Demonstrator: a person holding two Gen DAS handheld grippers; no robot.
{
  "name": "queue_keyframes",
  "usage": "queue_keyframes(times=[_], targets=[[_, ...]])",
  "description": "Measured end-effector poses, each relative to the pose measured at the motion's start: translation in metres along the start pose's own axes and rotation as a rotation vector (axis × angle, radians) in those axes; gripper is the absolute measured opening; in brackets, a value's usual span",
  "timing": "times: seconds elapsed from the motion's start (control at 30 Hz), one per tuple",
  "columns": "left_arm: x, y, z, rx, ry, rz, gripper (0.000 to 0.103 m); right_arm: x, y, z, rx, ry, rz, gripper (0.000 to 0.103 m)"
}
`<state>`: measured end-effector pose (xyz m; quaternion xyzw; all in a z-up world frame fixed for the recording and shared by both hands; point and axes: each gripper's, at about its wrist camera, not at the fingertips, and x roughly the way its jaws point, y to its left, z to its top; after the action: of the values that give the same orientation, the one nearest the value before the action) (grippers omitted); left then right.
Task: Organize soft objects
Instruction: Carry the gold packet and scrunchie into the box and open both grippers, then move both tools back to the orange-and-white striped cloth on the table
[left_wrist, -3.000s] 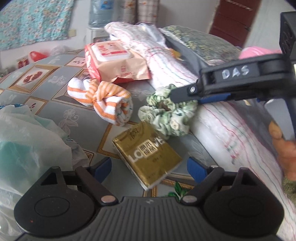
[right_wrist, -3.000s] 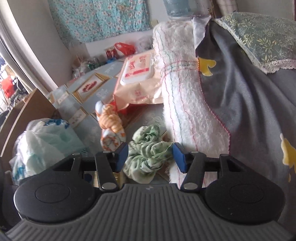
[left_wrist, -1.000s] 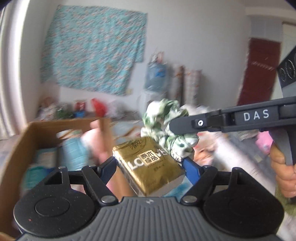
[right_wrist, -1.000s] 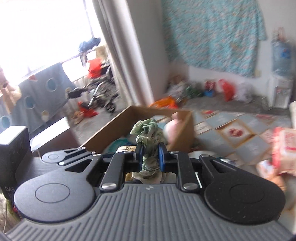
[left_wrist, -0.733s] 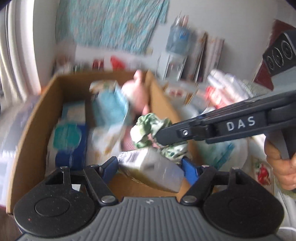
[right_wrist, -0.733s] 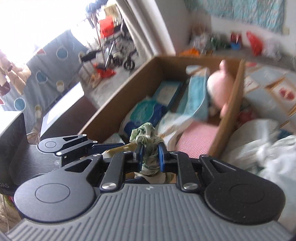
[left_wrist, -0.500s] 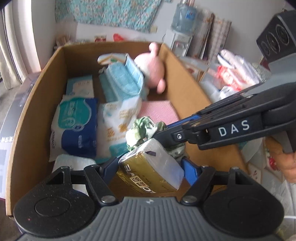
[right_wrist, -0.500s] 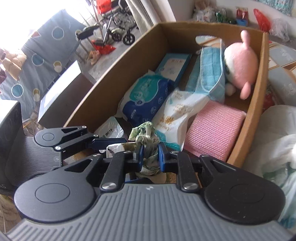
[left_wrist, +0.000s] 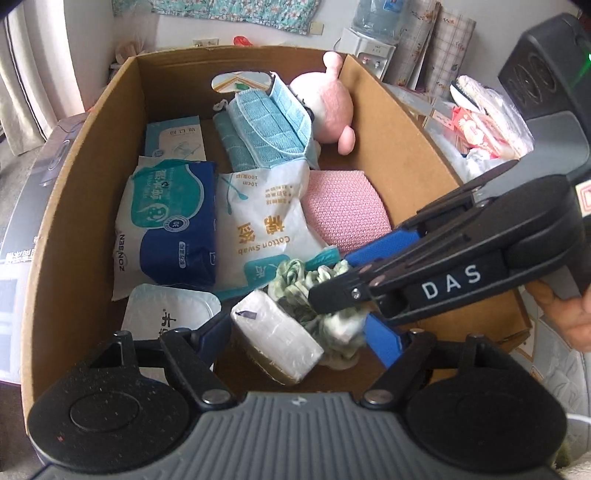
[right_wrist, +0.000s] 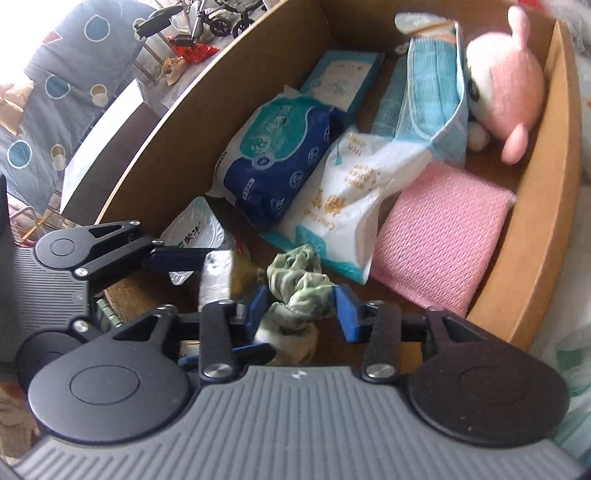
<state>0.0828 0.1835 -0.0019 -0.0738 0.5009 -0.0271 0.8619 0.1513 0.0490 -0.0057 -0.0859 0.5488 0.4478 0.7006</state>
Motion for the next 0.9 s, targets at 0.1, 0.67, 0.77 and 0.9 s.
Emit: queue_keyframes(times=[0.1,0.67,0.77,0.9], targets=[[-0.008,0.0,-0.002,0.005,-0.026,0.002,0.081,-0.005,0.004,0.001,-0.014,-0.025,-0.02,0.042],[-0.051,0.01,-0.007,-0.099,-0.198,-0.035,0.081,-0.07,-0.023,-0.008,0.074,-0.252,0.108,0.042],[-0.06,0.001,-0.007,-0.099,-0.242,-0.059,0.082,-0.1,-0.034,-0.023,0.094,-0.316,0.12,0.045],[-0.067,-0.027,-0.004,-0.061,-0.306,-0.092,0.088,-0.147,-0.056,-0.052,0.121,-0.415,0.087,0.051]])
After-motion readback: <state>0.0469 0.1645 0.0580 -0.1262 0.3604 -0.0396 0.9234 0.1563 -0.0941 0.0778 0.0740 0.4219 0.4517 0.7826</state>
